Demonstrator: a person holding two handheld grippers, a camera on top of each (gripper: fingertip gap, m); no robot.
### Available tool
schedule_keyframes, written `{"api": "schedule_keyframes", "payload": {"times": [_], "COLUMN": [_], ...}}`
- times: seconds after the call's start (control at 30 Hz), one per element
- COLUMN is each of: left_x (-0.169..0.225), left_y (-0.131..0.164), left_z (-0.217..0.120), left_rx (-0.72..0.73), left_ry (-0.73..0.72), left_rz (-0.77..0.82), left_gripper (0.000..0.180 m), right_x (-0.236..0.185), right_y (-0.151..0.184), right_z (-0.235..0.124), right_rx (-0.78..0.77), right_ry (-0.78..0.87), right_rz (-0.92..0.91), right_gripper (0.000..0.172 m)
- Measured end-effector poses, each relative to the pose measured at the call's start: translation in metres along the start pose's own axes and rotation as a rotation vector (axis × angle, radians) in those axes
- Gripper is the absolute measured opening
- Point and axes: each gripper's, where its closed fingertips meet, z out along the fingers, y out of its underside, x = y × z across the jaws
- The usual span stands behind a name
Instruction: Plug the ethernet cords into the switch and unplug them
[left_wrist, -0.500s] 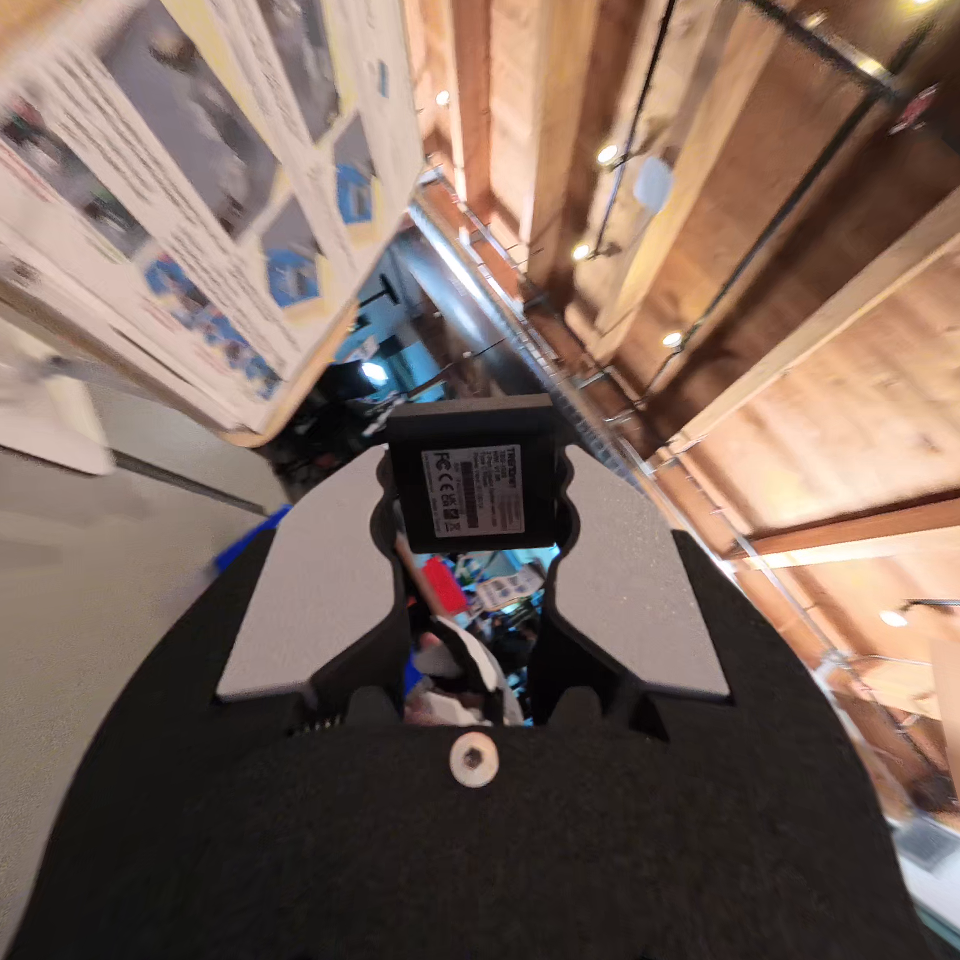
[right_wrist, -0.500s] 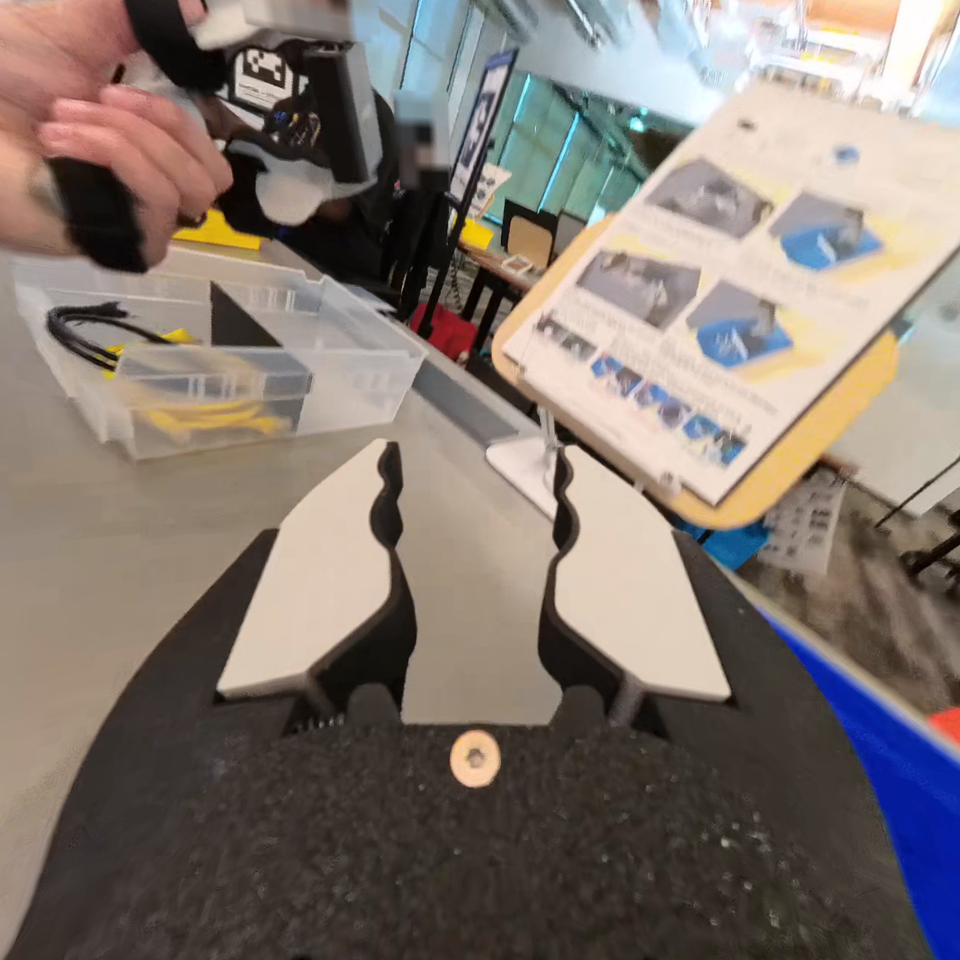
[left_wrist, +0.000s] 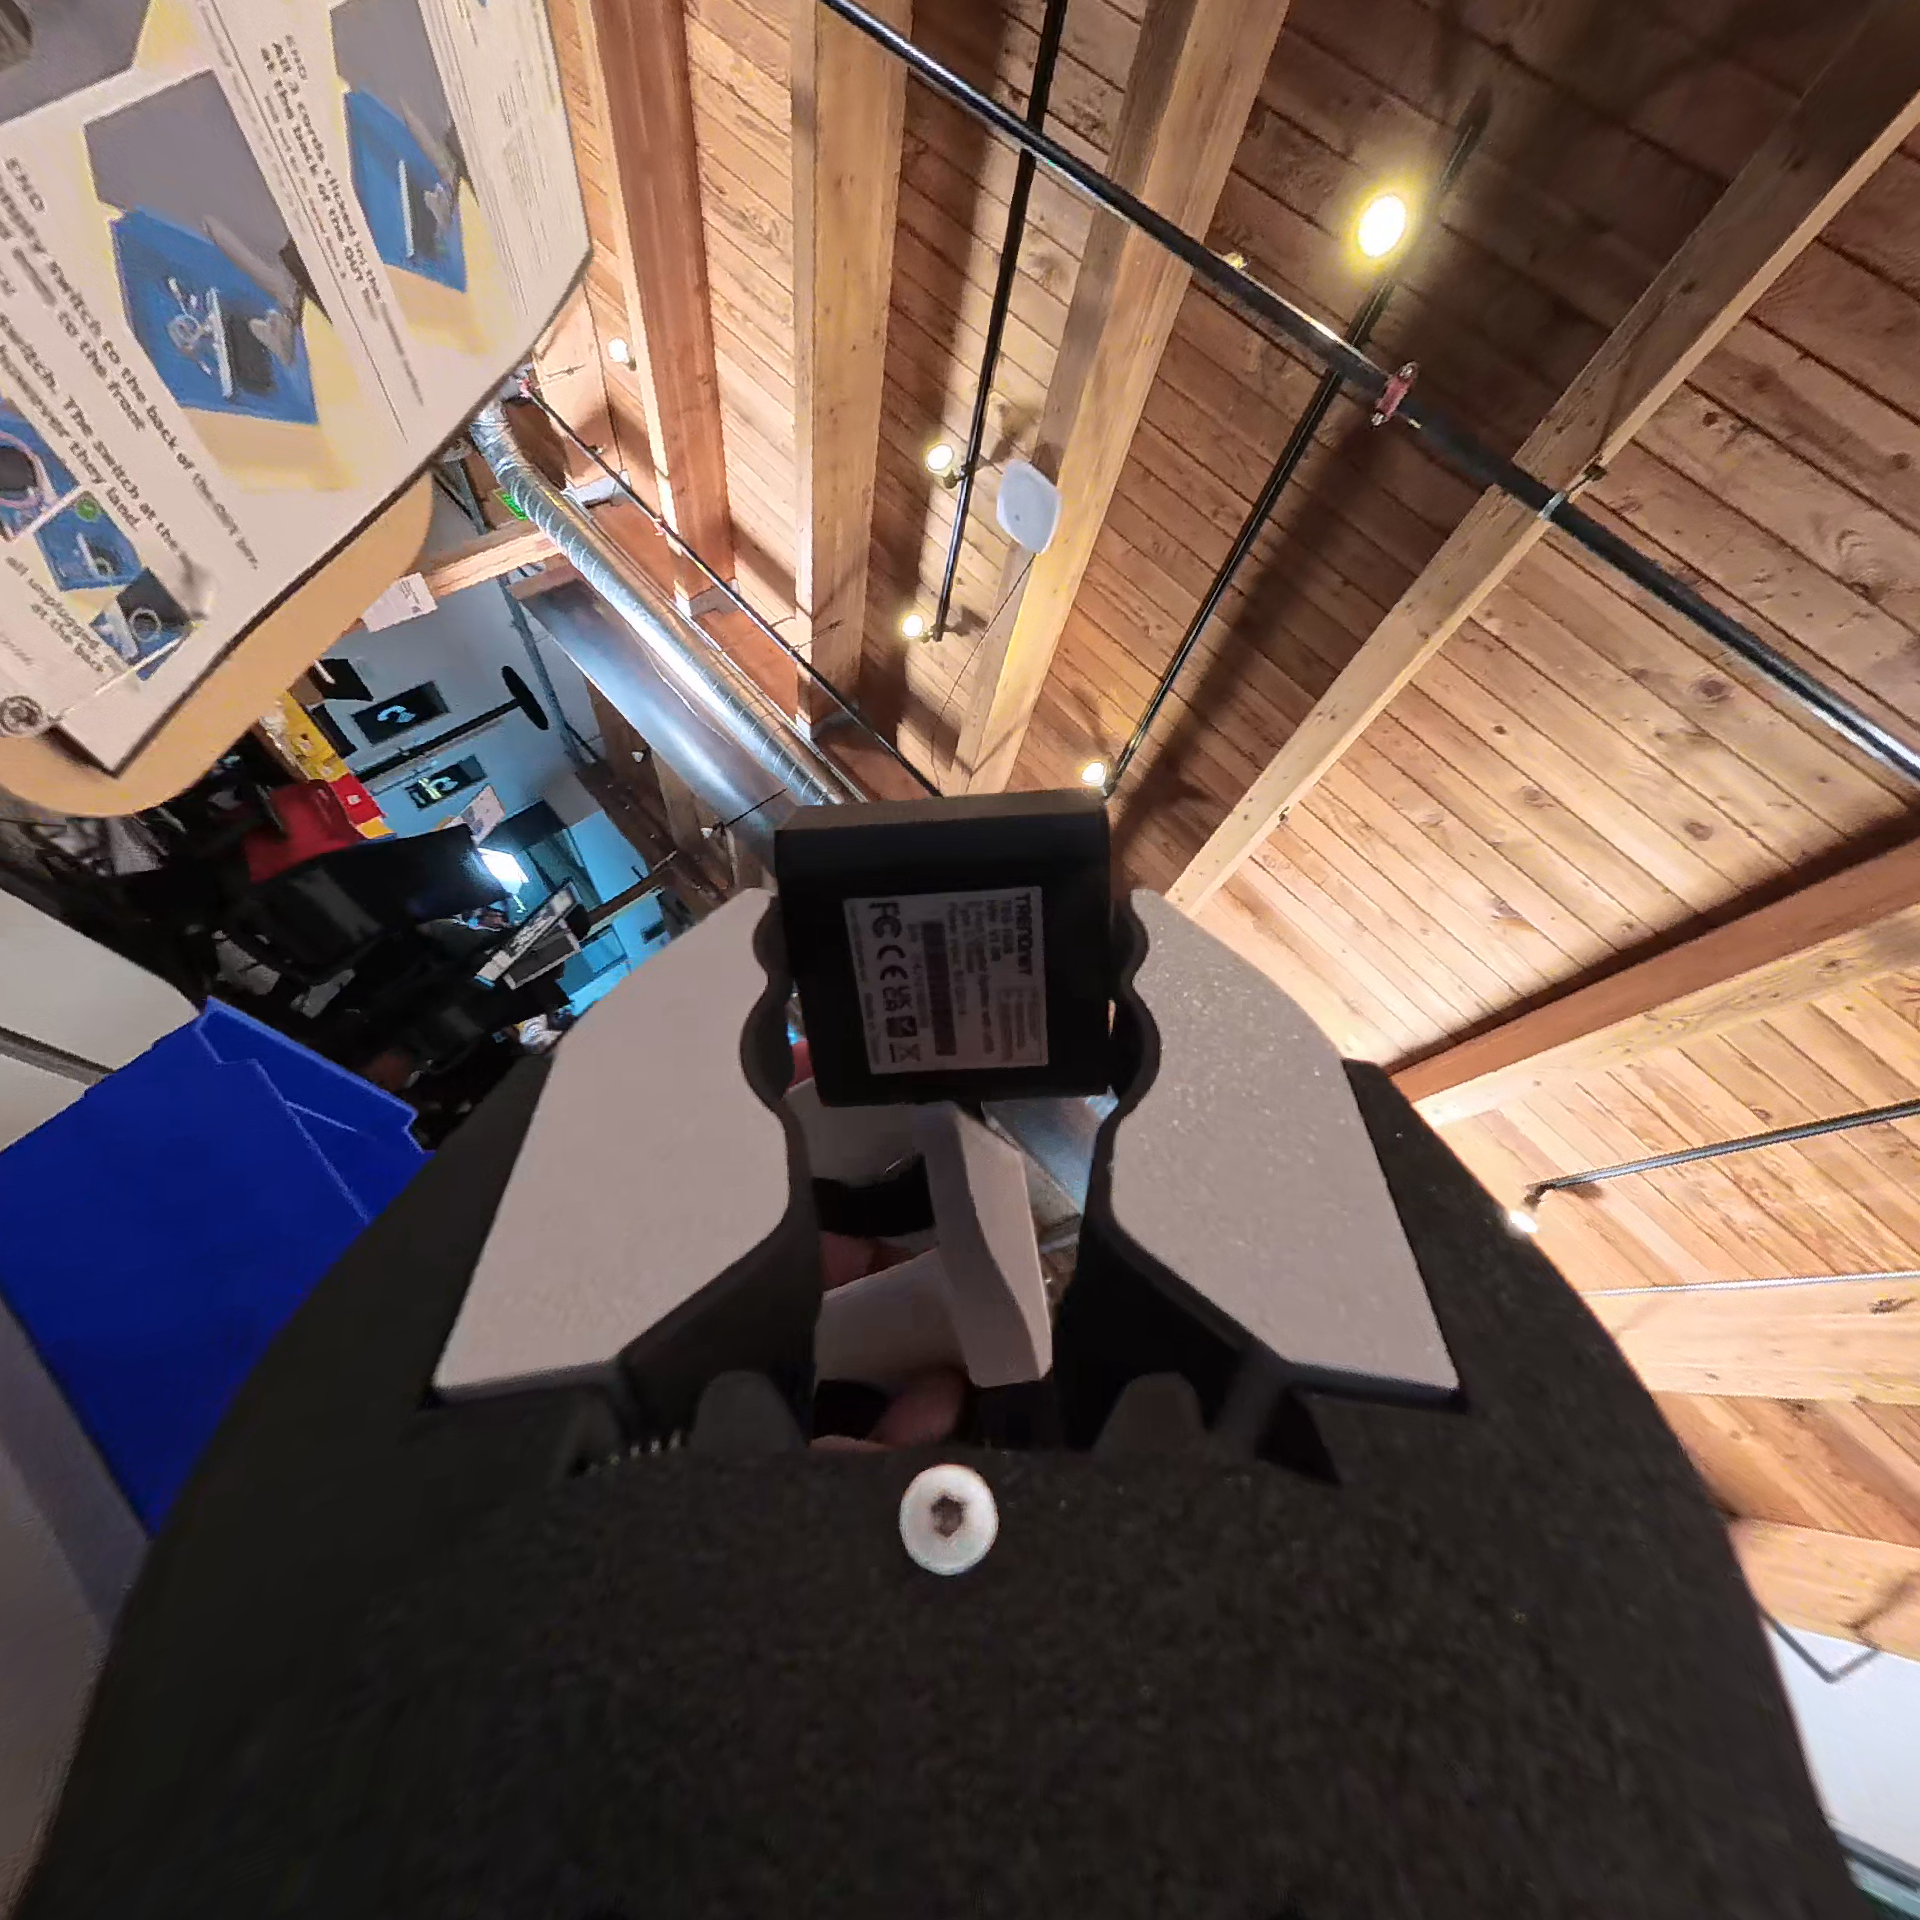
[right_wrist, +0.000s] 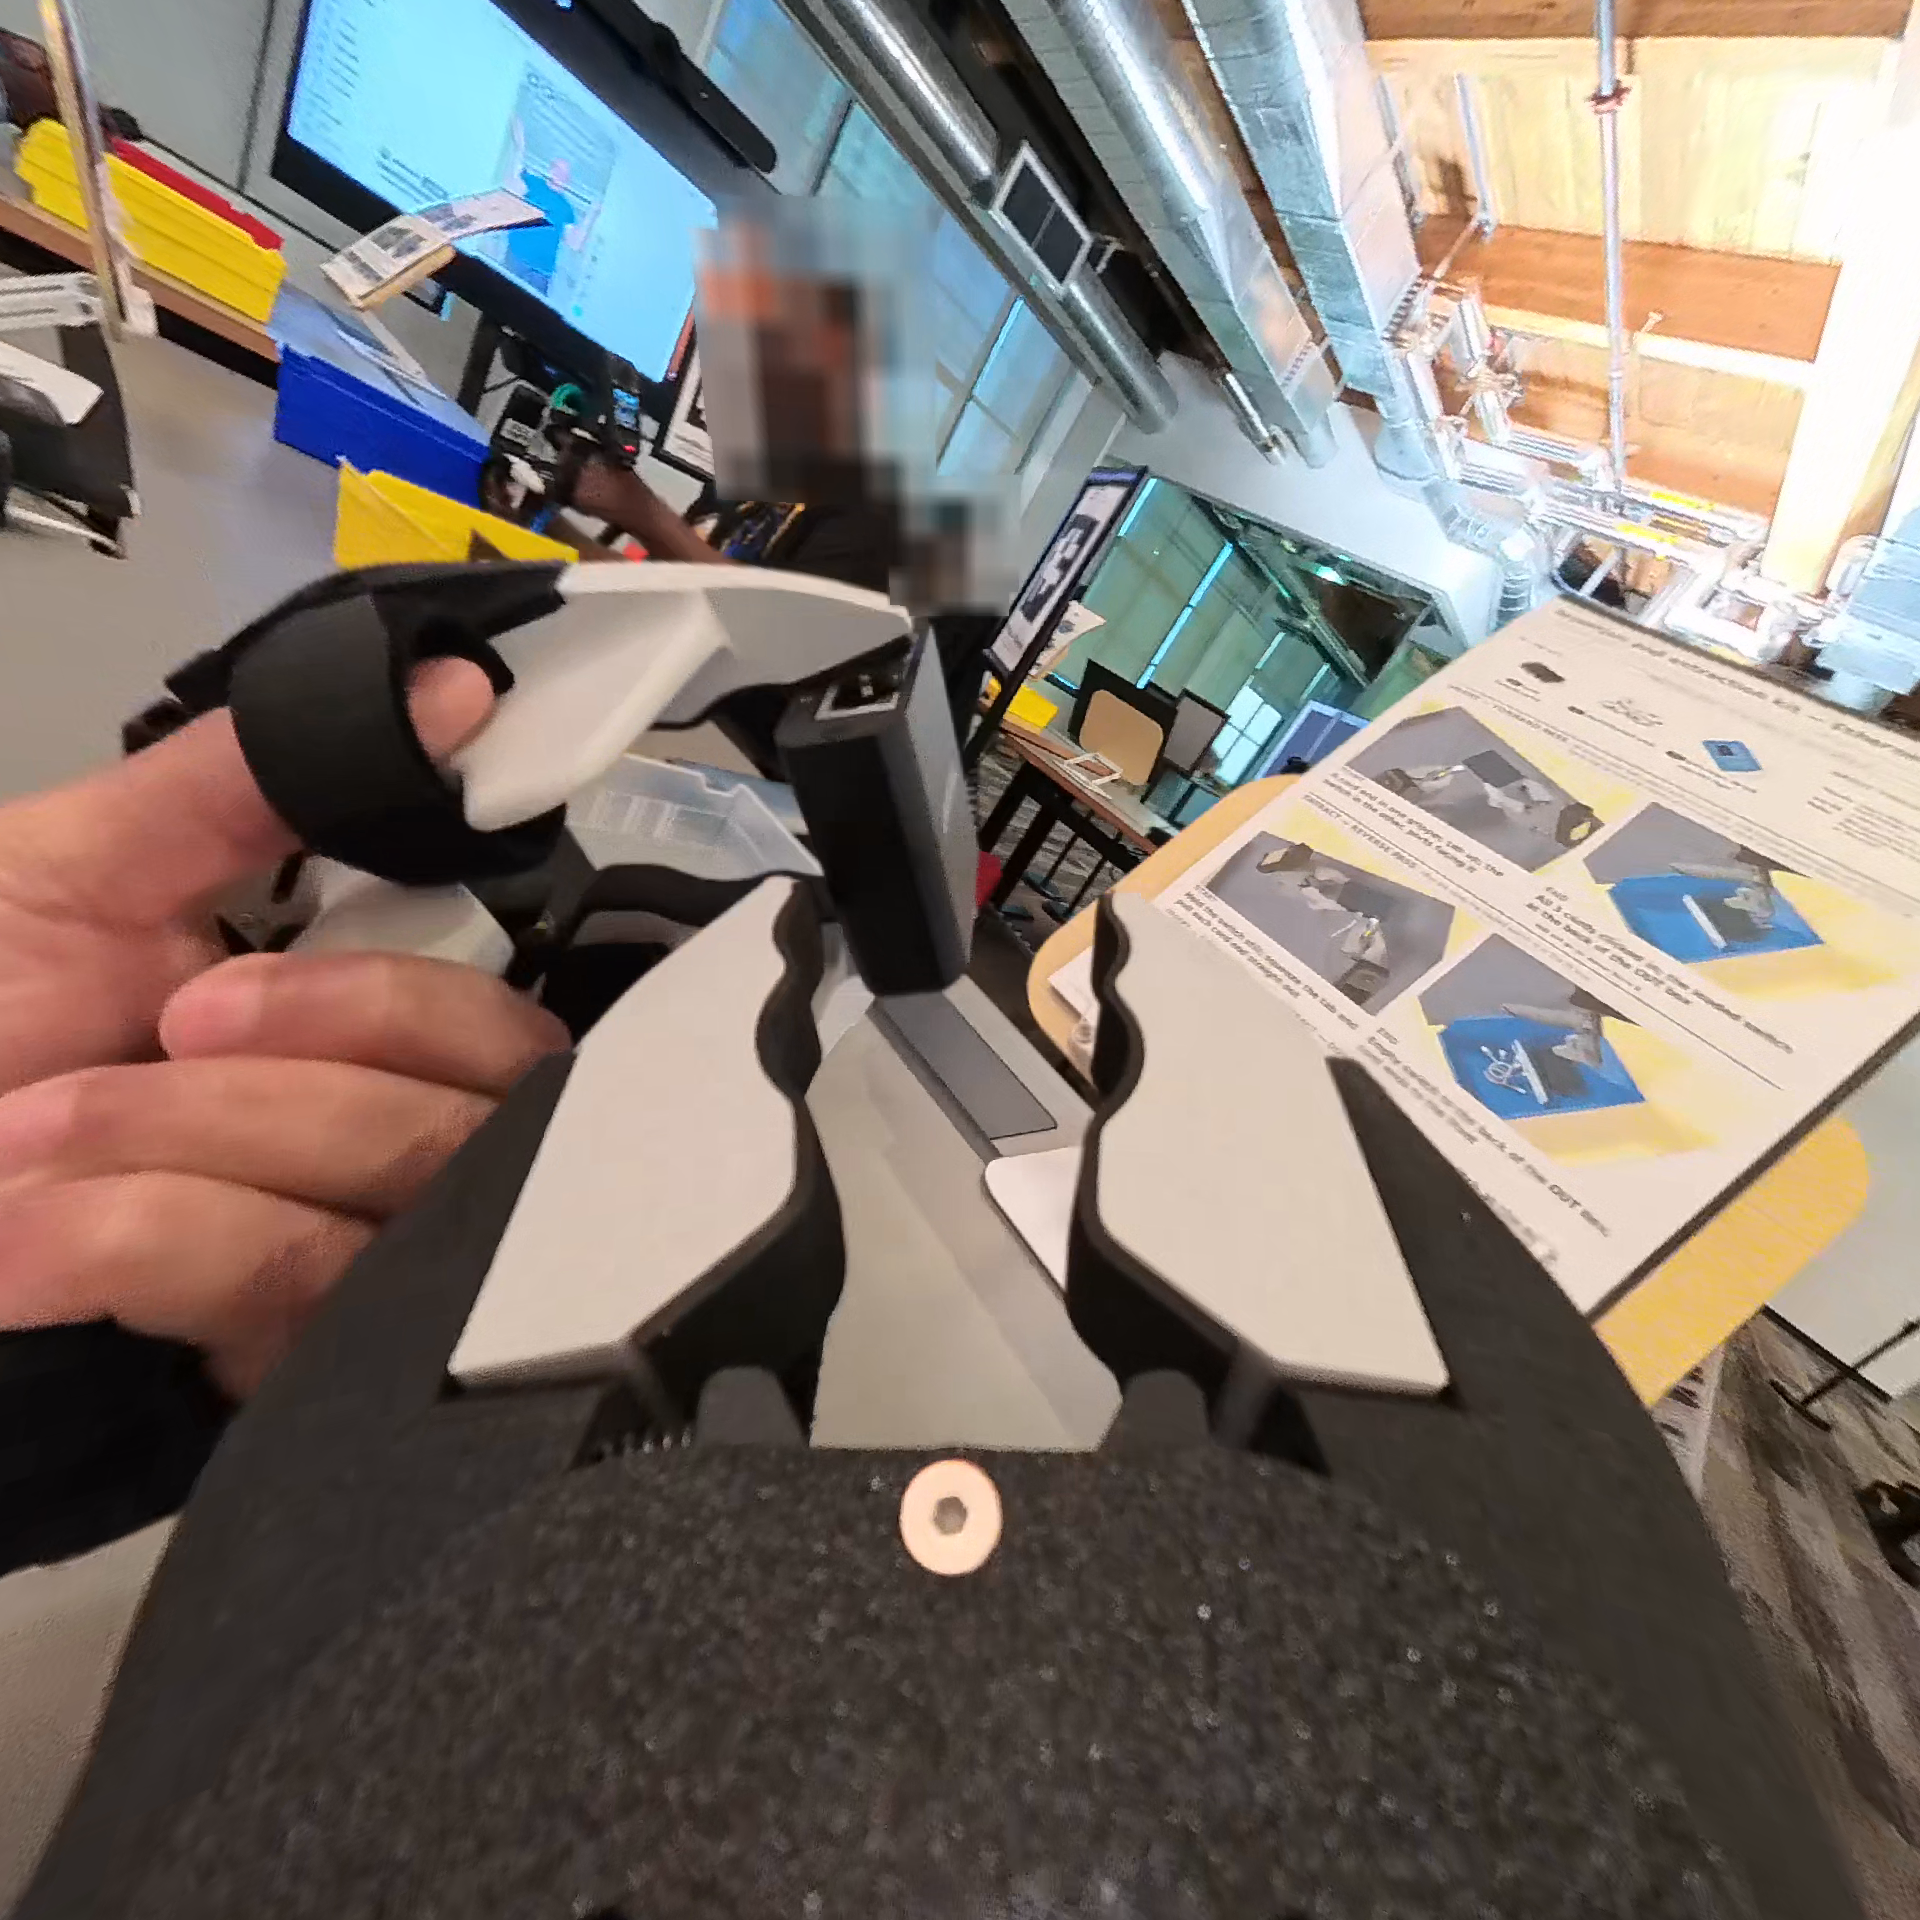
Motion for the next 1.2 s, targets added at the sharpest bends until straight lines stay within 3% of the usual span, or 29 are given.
{"api": "schedule_keyframes", "payload": {"times": [0.4, 0.53, 0.87, 0.97, 1.07, 1.2], "left_x": [-0.033, -0.034, -0.037, -0.033, -0.037, -0.031], "left_y": [0.030, 0.044, 0.054, 0.049, 0.037, 0.059], "left_z": [0.012, 0.015, 0.013, -0.001, -0.036, -0.107], "left_rx": [-0.013, -0.030, -0.108, -0.167, -0.268, -0.626], "left_ry": [0.006, 0.019, 0.050, -0.011, -0.238, -0.409], "left_rz": [-0.116, -0.160, -0.238, -0.111, 0.125, 0.418], "left_gripper": [0.058, 0.059, 0.058, 0.059, 0.068, 0.072], "right_x": [0.013, 0.011, 0.012, 0.015, 0.034, 0.043], "right_y": [0.032, 0.031, 0.040, 0.033, 0.020, 0.008], "right_z": [0.016, 0.013, 0.004, 0.004, 0.004, 0.006], "right_rx": [-0.060, -0.045, -0.109, -0.094, -0.063, -0.049], "right_ry": [-0.012, -0.032, -0.078, -0.086, -0.069, -0.109], "right_rz": [-0.170, -0.263, -0.328, -0.344, -0.322, -0.348], "right_gripper": [0.043, 0.026, 0.026, 0.026, 0.025, 0.025]}}
